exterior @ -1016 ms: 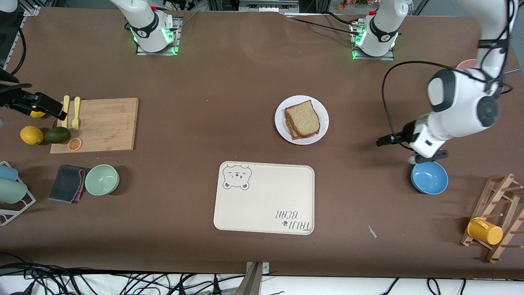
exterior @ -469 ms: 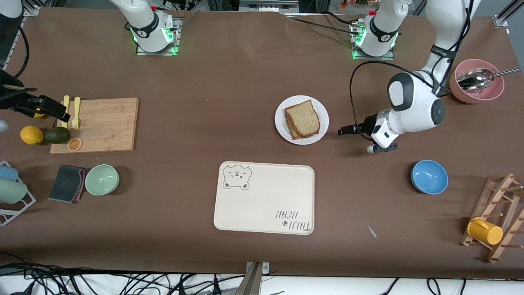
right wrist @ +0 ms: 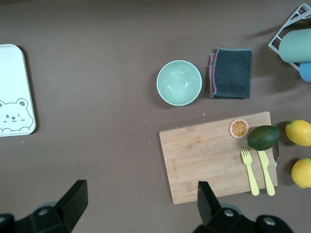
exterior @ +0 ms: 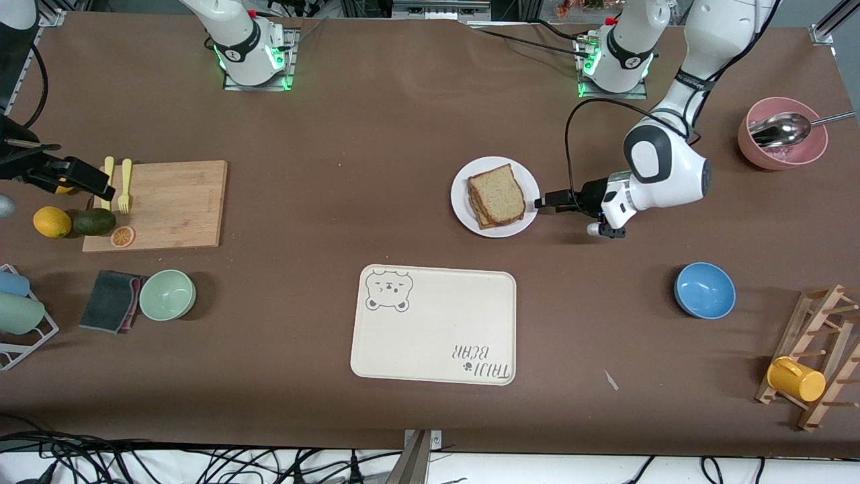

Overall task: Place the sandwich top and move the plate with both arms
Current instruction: 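Move the left gripper to the white plate's rim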

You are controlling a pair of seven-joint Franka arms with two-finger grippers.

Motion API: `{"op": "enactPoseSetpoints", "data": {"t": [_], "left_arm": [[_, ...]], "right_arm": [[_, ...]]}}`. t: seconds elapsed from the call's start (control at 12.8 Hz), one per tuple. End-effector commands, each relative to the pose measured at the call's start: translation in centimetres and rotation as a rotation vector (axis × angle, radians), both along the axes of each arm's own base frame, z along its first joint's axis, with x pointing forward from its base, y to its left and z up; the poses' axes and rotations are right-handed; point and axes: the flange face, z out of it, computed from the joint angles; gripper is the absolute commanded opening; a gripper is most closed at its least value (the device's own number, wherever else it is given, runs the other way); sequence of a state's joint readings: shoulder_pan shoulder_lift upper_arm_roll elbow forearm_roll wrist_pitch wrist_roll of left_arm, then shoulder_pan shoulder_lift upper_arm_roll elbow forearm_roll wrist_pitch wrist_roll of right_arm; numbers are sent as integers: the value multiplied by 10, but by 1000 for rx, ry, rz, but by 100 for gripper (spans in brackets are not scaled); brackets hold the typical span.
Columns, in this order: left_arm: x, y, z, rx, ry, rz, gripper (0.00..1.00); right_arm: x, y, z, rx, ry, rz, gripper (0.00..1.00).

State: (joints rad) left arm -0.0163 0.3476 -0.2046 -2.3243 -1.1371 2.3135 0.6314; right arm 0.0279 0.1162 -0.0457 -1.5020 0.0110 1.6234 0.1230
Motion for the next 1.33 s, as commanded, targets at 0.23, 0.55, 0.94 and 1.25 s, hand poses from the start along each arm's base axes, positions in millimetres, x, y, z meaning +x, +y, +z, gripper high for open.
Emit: {"op": "enactPoseSetpoints", "data": {"t": [0.23, 0.55, 0.94, 1.25], "left_arm": [[-33, -4, -31, -73, -76, -67, 100], [-53, -2, -39, -76, -81, -111, 100], [-56, -14, -37, -87, -80, -136, 89], [-60, -14, -39, -96, -71, -141, 77]], "right_arm": [[2, -1, 6, 13, -10, -1, 100], [2, 0, 5, 13, -9, 2, 100], [1, -6, 6, 13, -9, -4, 100], [2, -6, 6, 13, -11, -4, 100]]}}
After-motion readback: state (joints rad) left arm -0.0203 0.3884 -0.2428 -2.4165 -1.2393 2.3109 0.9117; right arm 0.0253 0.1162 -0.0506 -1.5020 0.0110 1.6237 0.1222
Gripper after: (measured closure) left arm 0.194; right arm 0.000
